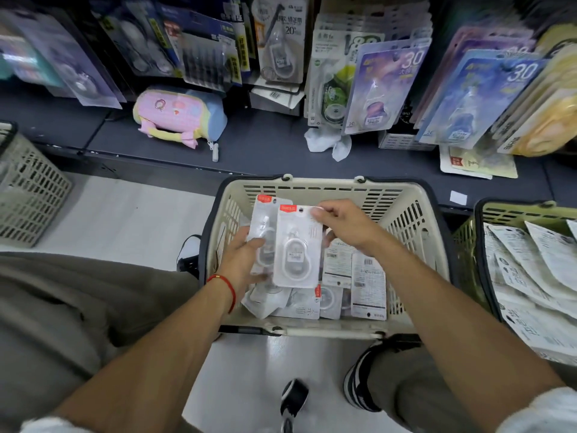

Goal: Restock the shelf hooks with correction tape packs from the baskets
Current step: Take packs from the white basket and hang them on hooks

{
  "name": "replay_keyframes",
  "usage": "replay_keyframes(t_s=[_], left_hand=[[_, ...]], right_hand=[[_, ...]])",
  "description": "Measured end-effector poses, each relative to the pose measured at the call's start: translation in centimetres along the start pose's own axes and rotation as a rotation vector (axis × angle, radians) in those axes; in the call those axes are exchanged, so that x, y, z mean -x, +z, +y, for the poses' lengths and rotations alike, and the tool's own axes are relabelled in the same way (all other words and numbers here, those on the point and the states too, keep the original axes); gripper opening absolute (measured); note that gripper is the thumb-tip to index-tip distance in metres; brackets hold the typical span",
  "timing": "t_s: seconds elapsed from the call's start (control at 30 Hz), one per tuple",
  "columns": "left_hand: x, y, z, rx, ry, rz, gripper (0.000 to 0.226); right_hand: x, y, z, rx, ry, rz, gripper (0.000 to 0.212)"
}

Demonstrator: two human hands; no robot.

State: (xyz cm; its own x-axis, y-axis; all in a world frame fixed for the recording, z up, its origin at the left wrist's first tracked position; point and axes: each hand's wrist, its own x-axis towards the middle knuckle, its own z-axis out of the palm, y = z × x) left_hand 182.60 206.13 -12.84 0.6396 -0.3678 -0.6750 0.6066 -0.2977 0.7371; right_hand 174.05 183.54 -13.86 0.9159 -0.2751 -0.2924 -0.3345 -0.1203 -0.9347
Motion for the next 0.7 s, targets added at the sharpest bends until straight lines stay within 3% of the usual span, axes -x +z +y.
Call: replay_keyframes(t_s=[0.07,0.13,0.23,0.3,0.37,0.43,0.57,0.63,0.7], left_hand=[[0.3,-0.1,-0.3,0.164,-0.117,-0.138,0.032],[0.3,-0.5,-0.8,0.15,-0.083,-0.186,0.047],[-0.3,-1.5,-0.8,-0.084,0.083,-0.003,0.052],[-0.8,-2.3,-0.1,-0.227,0.174,0.129,0.055],[-0.9,-2.9,0.7,-0.27,0.222,0.191,0.058],[-0.7,-3.2,1.4,-0.265,0.262,0.204,0.051],[-0.1,-3.6,2.6,-0.211,0.328,0.221,0.049],[0.1,-4.0,3.2,-0.19,0.35,0.231,0.05],[0.2,-4.2,3.5,-0.186,0.367,0.247,0.051]], right_hand=[[-0.6,2.0,0.1,-0.14,0.054,0.05,0.033],[-1.3,4.4,0.5,-0.228,0.113,0.164,0.028],[-1.6,6.7,2.7,-0.232,0.285,0.372,0.031],[-1.1,7.7,5.4,-0.023,0.526,0.283,0.036],[-0.4,9.2,7.4,0.0,0.772,0.045,0.04],[-0.1,11.1,8.3,-0.01,0.913,-0.088,0.049],[-1.2,13.8,8.9,-0.15,0.965,-0.017,0.046],[-1.8,14.9,9.0,-0.268,0.89,0.05,0.042],[-2.2,15.9,9.1,-0.278,0.791,0.122,0.051]])
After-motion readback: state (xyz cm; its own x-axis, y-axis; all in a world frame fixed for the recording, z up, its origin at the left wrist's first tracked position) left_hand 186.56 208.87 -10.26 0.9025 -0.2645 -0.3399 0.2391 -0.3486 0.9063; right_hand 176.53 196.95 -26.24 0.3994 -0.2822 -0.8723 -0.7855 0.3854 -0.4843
